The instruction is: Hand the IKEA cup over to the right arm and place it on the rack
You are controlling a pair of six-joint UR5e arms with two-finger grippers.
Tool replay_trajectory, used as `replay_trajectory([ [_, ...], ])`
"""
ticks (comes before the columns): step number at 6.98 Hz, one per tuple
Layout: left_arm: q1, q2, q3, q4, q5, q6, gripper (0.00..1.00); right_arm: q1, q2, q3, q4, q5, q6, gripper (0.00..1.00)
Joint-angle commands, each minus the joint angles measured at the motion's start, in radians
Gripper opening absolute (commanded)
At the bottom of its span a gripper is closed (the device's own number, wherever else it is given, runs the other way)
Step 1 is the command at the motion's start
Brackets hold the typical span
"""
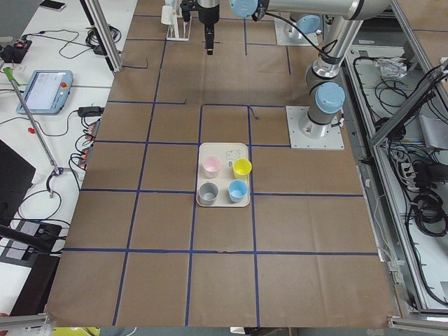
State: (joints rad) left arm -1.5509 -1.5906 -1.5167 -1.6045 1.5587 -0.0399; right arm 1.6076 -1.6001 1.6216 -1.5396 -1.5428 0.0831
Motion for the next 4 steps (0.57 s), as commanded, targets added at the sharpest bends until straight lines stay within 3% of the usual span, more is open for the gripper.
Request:
replay_trajectory([
  [1,0.000,0.001,0.000,0.000,0.001,0.000,1.00,0.000,0.002,0.007,0.001,-0.006,0.000,1.00],
  [4,0.000,-0.002,0.001,-0.002,0.004,0.000,1.00,0.000,0.000,-0.002,0.000,-0.006,0.000,1.00],
])
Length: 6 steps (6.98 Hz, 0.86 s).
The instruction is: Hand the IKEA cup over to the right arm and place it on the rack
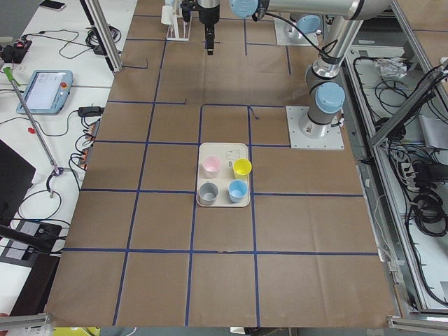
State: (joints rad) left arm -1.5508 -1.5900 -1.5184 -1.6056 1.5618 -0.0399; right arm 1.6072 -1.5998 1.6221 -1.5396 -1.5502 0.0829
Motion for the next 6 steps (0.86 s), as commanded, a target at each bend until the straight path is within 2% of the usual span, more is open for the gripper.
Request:
replay_trajectory([
  [1,0.000,-0.001,-0.003,-0.005,0.001,0.000,1.00,0.000,0.000,0.001,0.000,0.001,0.000,1.00],
  [6,0.000,-0.002,-0.011,-0.011,0.003,0.000,1.00,0.000,0.009,-0.002,-0.002,0.009,0.001,1.00],
])
